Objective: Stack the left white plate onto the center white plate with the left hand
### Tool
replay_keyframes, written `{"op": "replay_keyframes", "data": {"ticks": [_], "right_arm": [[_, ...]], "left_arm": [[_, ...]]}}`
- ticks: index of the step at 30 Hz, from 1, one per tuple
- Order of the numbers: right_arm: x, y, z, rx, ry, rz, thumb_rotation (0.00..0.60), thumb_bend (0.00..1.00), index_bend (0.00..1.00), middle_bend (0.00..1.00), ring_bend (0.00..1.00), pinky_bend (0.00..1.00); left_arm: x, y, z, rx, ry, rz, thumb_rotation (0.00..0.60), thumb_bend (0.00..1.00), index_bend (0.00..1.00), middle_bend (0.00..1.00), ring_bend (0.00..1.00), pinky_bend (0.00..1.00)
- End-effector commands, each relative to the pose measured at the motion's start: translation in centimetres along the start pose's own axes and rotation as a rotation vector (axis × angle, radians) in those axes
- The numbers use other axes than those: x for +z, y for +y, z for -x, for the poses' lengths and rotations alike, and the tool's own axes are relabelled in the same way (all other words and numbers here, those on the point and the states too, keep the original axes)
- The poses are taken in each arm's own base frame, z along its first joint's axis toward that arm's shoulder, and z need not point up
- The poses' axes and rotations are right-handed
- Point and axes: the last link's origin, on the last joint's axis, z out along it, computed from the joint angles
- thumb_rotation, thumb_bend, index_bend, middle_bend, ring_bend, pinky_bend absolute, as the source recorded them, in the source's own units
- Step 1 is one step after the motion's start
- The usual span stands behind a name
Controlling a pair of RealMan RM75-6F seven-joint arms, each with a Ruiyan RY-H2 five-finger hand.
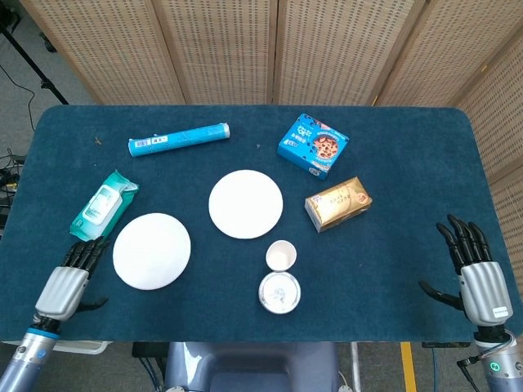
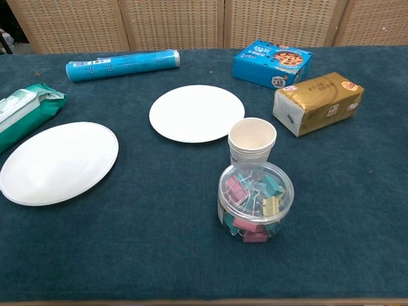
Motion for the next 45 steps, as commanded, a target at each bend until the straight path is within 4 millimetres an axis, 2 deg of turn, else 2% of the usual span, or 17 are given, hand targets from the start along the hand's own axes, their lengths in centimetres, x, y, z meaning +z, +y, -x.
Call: {"op": "replay_keyframes", "data": {"ticks": [1, 15, 19, 28, 31, 40, 45], "right_arm": [[0.0, 0.1, 0.0, 0.003, -0.001, 0.003, 0.600, 0.00, 0.00, 0.00, 0.00, 0.00], [0.0, 0.2, -0.3, 0.023, 0.000, 0.003, 0.600, 0.00, 0.00, 0.00, 0.00, 0.00], [0.1, 0.3, -0.4, 0.024, -0.002, 0.009, 0.600, 0.00, 0.00, 0.00, 0.00, 0.00], [0.2, 0.5, -0.4, 0.036, -0.007, 0.014, 0.600, 0.00, 0.00, 0.00, 0.00, 0.00], [0.2, 0.5, -0.5, 0.038, -0.006, 0.014, 0.600, 0.00, 0.00, 0.00, 0.00, 0.00], [0.2, 0.5, -0.5, 0.041, -0.007, 0.013, 0.600, 0.00, 0.00, 0.00, 0.00, 0.00], [0.1, 0.5, -0.4, 0.038, -0.011, 0.015, 0.600, 0.00, 0.00, 0.00, 0.00, 0.00]], "left_arm": [[0.3, 0.5, 1.4, 0.023, -0.032, 0.016, 0.600, 0.25, 0.00, 0.00, 0.00, 0.00], [1.9, 2.5, 4.0, 0.020, -0.041, 0.054, 0.600, 0.25, 0.01, 0.00, 0.00, 0.00], [3.0, 3.5, 5.0, 0.011, -0.034, 0.067, 0.600, 0.25, 0.09, 0.00, 0.00, 0.00], [4.3, 3.6, 6.1, 0.013, -0.020, 0.055, 0.600, 0.25, 0.21, 0.00, 0.00, 0.00], [4.4, 3.7, 6.3, 0.002, -0.013, 0.055, 0.600, 0.25, 0.25, 0.00, 0.00, 0.00], [4.5, 3.3, 6.4, -0.034, 0.037, 0.047, 0.600, 0.28, 0.50, 0.00, 0.00, 0.00], [4.5, 3.1, 6.4, -0.049, 0.051, 0.036, 0.600, 0.30, 0.57, 0.00, 0.00, 0.00]]}}
